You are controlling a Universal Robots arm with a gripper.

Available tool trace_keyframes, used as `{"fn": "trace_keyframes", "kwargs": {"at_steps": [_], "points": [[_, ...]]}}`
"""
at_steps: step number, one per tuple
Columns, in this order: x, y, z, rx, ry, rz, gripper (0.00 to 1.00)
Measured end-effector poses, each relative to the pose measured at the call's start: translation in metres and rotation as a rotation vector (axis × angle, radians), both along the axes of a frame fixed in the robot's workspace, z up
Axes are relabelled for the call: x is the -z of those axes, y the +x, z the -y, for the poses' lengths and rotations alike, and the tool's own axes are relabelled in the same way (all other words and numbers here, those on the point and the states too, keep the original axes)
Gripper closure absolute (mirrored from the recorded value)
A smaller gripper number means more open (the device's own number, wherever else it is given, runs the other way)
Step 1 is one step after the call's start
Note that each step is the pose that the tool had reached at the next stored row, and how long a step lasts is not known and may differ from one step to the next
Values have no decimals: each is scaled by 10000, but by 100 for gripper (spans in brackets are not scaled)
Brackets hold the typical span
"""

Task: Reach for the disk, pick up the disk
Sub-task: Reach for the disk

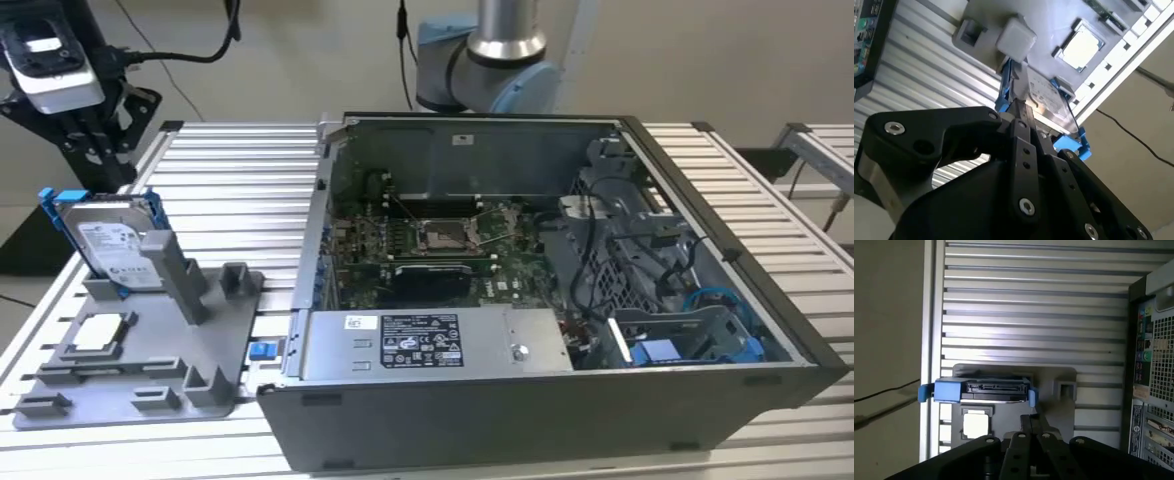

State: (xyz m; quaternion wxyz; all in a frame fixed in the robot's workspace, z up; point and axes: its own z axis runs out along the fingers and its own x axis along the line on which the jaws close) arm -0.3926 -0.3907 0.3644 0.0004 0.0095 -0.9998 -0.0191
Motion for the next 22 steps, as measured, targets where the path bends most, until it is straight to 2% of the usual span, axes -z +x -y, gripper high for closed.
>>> {"fn": "trace_keyframes", "kwargs": {"at_steps": [3, 7, 11, 22], "points": [[8, -134, -54, -1, -1, -1, 100], [29, -315, -93, -1, 0, 0, 100], [41, -498, -96, 0, -1, -1, 100], [68, -730, -83, -2, 0, 0, 100]]}}
